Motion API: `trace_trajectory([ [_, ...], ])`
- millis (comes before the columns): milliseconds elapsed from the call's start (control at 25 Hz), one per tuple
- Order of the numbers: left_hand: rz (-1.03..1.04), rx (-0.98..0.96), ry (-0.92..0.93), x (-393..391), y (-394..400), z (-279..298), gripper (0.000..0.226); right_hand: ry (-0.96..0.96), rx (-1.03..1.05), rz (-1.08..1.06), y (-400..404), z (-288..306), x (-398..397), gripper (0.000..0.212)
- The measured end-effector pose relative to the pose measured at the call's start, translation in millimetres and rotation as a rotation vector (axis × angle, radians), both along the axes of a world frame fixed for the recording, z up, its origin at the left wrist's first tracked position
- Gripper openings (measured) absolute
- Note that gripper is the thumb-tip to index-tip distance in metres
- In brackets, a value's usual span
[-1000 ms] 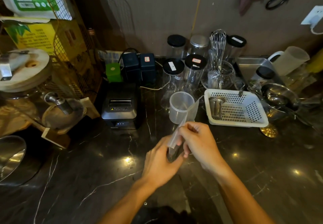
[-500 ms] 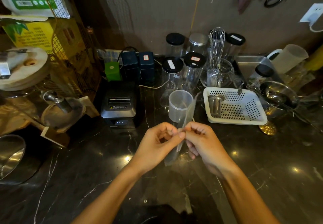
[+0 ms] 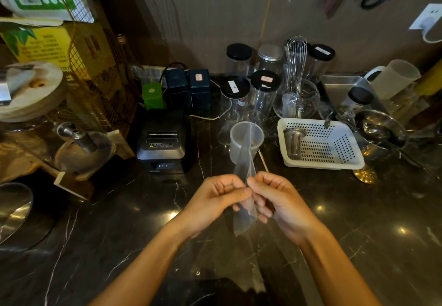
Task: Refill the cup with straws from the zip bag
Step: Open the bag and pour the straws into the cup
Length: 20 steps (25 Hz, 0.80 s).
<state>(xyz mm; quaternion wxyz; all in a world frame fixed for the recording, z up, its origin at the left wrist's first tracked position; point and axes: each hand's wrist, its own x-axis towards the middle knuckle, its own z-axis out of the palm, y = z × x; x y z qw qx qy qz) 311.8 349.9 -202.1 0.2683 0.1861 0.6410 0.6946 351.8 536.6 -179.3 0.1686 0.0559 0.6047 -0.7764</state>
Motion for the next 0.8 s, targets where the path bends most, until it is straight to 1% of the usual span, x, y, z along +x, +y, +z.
trace_trajectory([
  [160,0.055,-0.018,0.033,4.9,3.4,3.9,0.029,0.046,0.077,-0.051,-2.4,2.6,-0.8,0.029],
  [320,0.094,-0.033,0.051,5.6,4.8,4.8,0.022,0.031,-0.003,-0.084,-5.7,2.3,0.1,0.026],
  [400,0.109,-0.050,0.057,7.0,5.4,7.2,0.019,0.030,-0.004,-0.093,-7.3,-0.1,-0.2,0.026],
  [560,0.174,-0.115,0.143,13.2,8.3,15.0,0.017,0.053,0.114,-0.116,-10.2,0.4,-0.1,0.030],
  [680,0.315,-0.188,0.156,13.1,6.7,16.6,0.016,0.057,0.228,-0.164,-8.4,3.9,-0.6,0.033],
  [760,0.418,-0.242,0.154,7.3,-0.6,17.8,0.018,0.032,0.296,-0.189,-4.6,6.5,-0.9,0.030],
  [800,0.428,-0.277,0.175,5.2,-4.2,19.8,0.018,0.020,0.338,-0.197,-2.7,7.8,-1.0,0.028],
])
